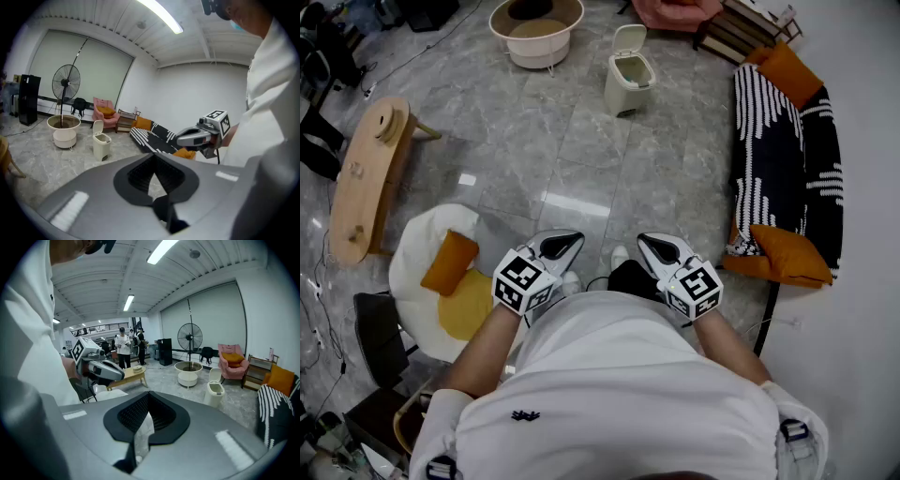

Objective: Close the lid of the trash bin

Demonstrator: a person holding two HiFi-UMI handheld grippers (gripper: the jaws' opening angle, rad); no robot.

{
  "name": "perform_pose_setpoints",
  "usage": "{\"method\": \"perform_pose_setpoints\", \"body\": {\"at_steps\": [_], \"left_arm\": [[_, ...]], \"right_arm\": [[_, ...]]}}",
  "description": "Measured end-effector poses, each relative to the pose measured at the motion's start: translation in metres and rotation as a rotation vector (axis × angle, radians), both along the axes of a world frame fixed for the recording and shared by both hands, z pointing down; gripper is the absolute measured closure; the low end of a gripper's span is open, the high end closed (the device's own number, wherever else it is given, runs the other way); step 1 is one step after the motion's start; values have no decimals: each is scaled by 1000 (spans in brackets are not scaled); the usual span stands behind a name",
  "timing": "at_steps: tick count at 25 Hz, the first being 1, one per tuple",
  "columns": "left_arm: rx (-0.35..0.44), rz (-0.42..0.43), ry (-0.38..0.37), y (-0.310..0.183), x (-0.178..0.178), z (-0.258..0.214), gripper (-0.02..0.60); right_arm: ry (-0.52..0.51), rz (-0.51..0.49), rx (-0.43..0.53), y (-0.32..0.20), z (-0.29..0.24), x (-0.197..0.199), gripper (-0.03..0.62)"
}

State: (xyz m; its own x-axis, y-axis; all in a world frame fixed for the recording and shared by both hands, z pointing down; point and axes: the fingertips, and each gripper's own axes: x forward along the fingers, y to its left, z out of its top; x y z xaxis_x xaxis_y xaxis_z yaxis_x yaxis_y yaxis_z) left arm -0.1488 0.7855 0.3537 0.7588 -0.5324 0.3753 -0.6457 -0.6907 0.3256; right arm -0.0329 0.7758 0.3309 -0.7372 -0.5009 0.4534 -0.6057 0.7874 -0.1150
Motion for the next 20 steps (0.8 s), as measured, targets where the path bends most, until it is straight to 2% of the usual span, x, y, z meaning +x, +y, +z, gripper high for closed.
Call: {"method": "perform_pose_setpoints", "body": {"at_steps": [5, 10, 15, 20], "left_arm": [[8, 16, 4, -34, 9, 2, 526], [-13, 20, -23, -83, 14, 13, 526], [-36, 7, -56, -162, 28, 8, 526], [-21, -17, -82, -251, 60, -1, 525]], "right_arm": [[-6, 11, -13, -35, 7, -1, 594], [-33, -5, -31, -94, 22, -1, 593], [-75, -16, -19, -182, 17, 14, 592], [-98, -9, 6, -265, 15, 53, 579]]}}
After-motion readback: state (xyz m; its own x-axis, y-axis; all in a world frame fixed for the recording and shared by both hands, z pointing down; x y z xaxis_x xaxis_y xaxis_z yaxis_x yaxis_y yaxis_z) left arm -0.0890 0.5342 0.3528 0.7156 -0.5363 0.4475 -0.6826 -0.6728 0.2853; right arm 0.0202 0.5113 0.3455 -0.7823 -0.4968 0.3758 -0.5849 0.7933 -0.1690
